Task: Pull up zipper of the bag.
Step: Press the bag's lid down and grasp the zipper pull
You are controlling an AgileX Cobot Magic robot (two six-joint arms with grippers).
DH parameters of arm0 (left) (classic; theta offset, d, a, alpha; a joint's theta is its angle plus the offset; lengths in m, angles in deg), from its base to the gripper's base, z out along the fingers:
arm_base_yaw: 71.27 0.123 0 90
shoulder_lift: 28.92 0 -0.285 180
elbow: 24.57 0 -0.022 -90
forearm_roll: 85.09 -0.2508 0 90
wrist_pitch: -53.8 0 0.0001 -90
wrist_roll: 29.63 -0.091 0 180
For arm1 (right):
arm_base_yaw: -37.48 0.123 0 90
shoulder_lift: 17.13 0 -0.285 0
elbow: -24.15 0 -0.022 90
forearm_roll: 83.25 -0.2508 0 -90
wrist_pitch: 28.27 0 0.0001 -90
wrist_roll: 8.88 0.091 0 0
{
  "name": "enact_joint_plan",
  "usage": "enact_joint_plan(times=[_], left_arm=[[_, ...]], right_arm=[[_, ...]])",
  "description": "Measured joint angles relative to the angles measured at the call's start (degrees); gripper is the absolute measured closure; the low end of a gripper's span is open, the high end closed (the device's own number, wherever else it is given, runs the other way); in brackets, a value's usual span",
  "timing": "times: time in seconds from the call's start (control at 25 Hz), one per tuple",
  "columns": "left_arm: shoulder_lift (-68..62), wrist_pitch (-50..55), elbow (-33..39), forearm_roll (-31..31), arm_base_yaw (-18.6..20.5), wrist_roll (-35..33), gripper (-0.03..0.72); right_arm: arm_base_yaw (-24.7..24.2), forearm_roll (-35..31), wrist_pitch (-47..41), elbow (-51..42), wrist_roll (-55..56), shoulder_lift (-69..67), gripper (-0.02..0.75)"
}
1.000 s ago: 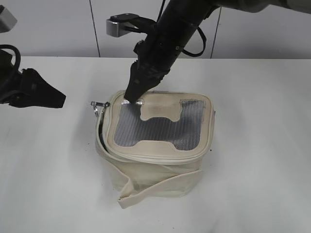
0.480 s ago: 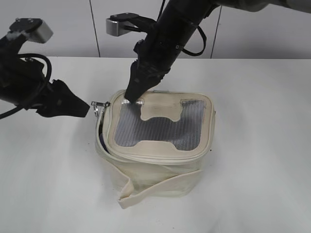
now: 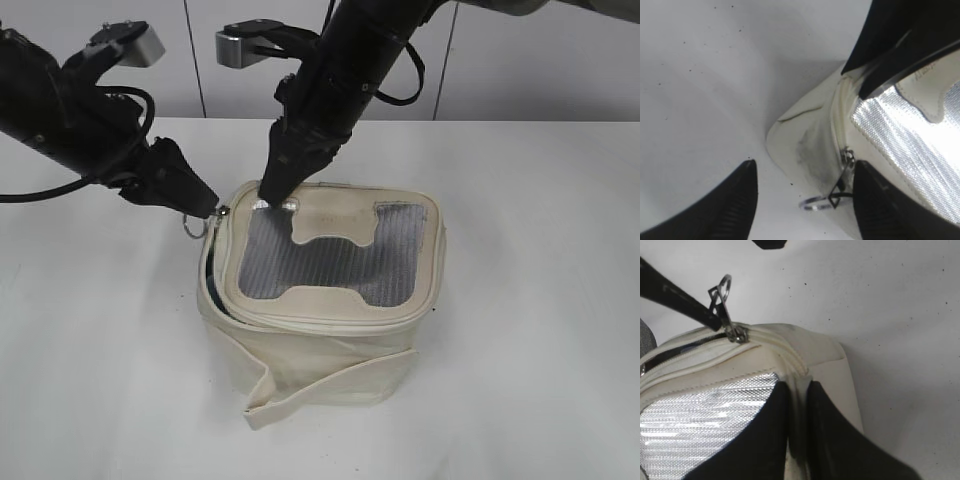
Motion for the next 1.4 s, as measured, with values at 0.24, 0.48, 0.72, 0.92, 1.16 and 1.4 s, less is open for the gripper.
enact_joint_plan(times=[0.24, 0.48, 0.72, 0.92, 1.16, 1.4], left_arm=[[-2.49, 4.66, -1.03, -2.20, 0.00, -0.01, 0.226], [-2.68, 4.88, -1.03, -2.21, 0.00, -0.01, 0.393], [-2.75, 4.95, -1.03, -2.38, 0.00, -0.06, 0.668], [-2.75, 5.67, -1.03, -2.79, 0.00, -0.06, 0.691], [-1.39, 8.72, -1.03, -6.66, 0.00, 1.77, 0.691], [0.36, 11.81, -1.16, -7.60, -0.32, 4.46, 0.691]], right_arm=[[0.00, 0.22, 0.00, 0.01, 0.20, 0.00, 0.657], [0.00, 0.29, 0.00, 0.01, 0.27, 0.00, 0.657], [0.00, 0.37, 0.00, 0.12, 0.34, 0.00, 0.657], [0.00, 0.48, 0.00, 0.12, 0.34, 0.00, 0.657], [0.05, 0.72, 0.00, 0.18, 0.78, 0.00, 0.657], [0.21, 1.92, 0.00, 0.39, 2.73, 0.00, 0.657]])
